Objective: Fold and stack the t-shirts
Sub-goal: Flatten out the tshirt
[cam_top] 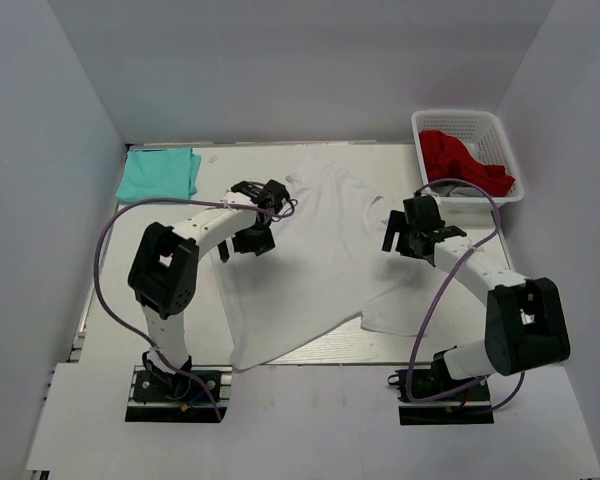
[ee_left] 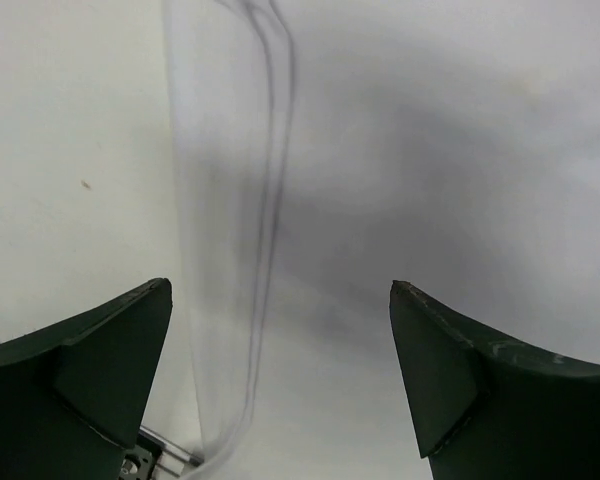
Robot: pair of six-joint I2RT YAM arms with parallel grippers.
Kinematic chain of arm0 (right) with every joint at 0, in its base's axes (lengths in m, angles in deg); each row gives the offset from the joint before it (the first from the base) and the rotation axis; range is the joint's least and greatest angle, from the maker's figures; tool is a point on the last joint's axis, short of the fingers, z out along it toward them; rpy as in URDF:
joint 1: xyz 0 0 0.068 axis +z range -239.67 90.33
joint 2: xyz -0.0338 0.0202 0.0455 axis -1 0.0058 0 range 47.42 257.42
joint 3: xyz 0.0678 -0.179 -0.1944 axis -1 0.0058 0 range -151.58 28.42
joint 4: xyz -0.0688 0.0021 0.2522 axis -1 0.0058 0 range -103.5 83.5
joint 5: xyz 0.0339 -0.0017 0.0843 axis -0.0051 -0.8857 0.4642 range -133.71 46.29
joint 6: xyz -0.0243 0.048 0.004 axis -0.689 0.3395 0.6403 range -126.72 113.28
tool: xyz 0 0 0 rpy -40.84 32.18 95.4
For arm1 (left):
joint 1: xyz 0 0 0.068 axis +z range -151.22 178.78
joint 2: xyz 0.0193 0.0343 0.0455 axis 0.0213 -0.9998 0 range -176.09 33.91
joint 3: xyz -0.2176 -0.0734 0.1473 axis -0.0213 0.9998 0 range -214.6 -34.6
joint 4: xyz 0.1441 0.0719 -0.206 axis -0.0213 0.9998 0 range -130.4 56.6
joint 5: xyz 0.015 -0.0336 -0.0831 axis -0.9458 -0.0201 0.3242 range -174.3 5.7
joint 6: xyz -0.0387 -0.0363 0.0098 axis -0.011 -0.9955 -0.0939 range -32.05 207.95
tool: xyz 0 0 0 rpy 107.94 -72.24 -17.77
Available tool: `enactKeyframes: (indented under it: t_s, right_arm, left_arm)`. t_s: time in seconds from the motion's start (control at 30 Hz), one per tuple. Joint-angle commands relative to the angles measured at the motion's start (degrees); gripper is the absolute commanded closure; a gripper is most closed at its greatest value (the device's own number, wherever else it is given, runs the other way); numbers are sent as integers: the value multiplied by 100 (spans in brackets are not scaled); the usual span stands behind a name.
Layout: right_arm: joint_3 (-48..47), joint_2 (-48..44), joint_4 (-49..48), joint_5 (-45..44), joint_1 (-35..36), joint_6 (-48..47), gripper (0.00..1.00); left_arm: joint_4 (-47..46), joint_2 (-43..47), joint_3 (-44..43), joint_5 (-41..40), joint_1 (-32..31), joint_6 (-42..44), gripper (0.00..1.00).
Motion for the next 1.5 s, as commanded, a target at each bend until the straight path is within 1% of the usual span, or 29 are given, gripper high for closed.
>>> enactKeyframes:
  t_s: [0.0, 0.03, 0.1, 0.13, 0.17, 0.2, 0.23, 0.3, 0.37, 0.43, 0.5, 0.53, 0.57, 0.63, 0.67, 0.7, 0.73, 0.77, 0.8, 0.83, 0.97, 1.03, 1.1, 1.17, 1.27, 1.33, 1.4, 1.43, 1.47]
  right_arm:
    - [-401, -235, -69, -159, 207, -349, 10]
    - [-471, -261, -104, 146, 329, -376, 10]
    - [-489, -191, -385, 411, 426, -464, 10]
    - [-516, -104, -490, 891, 540, -481, 10]
    - [-551, 10, -561, 1096, 567, -429, 10]
    - [-568, 98, -823, 1341, 602, -403, 10]
    - [-621, 325, -921, 1561, 725, -411, 10]
    - [-752, 563, -1045, 1476, 813, -385, 10]
    - [-885, 854, -1036, 1415, 849, -420, 10]
    - [-964, 1169, -1019, 1414, 866, -429, 10]
    - [-990, 1355, -992, 1484, 866, -385, 10]
    - [-990, 1469, -966, 1537, 849, -367, 10]
    - [-973, 1514, -922, 1546, 858, -332, 10]
    - [-938, 1645, -826, 1319, 823, -210, 10]
    - [-894, 1716, -799, 1222, 814, -166, 10]
    - [-894, 1768, -581, 1021, 814, -87, 10]
    - [-929, 1821, -492, 923, 779, -34, 10]
    - [-964, 1987, -404, 748, 761, -25, 10]
    - [-1008, 2032, -186, 642, 726, 63, 10]
    - [-1034, 2102, -166, 623, 717, 133, 10]
    - [-999, 2252, -105, 536, 586, 309, 10]
    - [-990, 2279, -52, 483, 541, 388, 10]
    - [-999, 2270, 10, 343, 445, 450, 10]
    - [-973, 2244, 54, 298, 375, 459, 10]
    - [-990, 2270, 54, 351, 269, 520, 10]
    - [-1025, 2296, 53, 395, 190, 582, 10]
    - [-1096, 2305, 132, 334, 129, 626, 10]
    - [-1122, 2279, 141, 325, 128, 687, 10]
    - [-1131, 2253, 150, 316, 93, 696, 10]
  left_arm:
    - [9, -46, -451, -766, 428, -103, 0]
    - [-53, -47, -452, -765, 534, -103, 0]
    - [-553, -100, -452, -564, 833, 116, 0]
    - [-772, -100, -452, -441, 938, 204, 0]
    - [-1096, -195, -452, -205, 1122, 274, 0]
    - [-1099, -362, -452, -115, 1211, 327, 0]
    - [-1160, -468, -643, -62, 1290, 328, 0]
    - [-1091, -739, -776, 52, 1492, 328, 0]
    - [-1091, -803, -777, 132, 1693, 328, 0]
    - [-1309, -873, -664, 341, 1835, 432, 0]
    - [-1757, -925, -444, 596, 2011, 634, 0]
    - [-1898, -926, -391, 963, 2064, 731, 3]
    - [-2082, -926, -321, 1114, 2116, 784, 12]
    - [-2137, -978, -320, 1396, 2205, 872, 24]
    - [-2189, -978, -320, 1397, 2283, 873, 30]
    - [-2189, -978, -320, 1458, 2345, 942, 40]
    - [-2120, -978, -320, 1459, 2345, 943, 64]
    - [-2058, -978, -320, 1459, 2415, 943, 75]
    - [-2005, -978, -320, 1389, 2477, 943, 84]
    - [-1909, -918, -320, 1319, 2477, 943, 99]
    - [-1855, -671, -267, 1318, 2679, 1048, 100]
    - [-1794, -601, -206, 1117, 2741, 1048, 100]
    - [-1794, -548, -206, 1116, 2811, 1162, 100]
    - [-1846, -487, -145, 1186, 2873, 1460, 100]
    - [-2137, -197, 154, 1529, 2925, 2005, 100]
    - [-2198, -56, 277, 1380, 2925, 2129, 100]
    - [-1936, 6, 278, 978, 2978, 2069, 100]
    - [-1856, 6, 278, 914, 3030, 2068, 100]
    - [-1803, 6, 278, 914, 3031, 2068, 96]
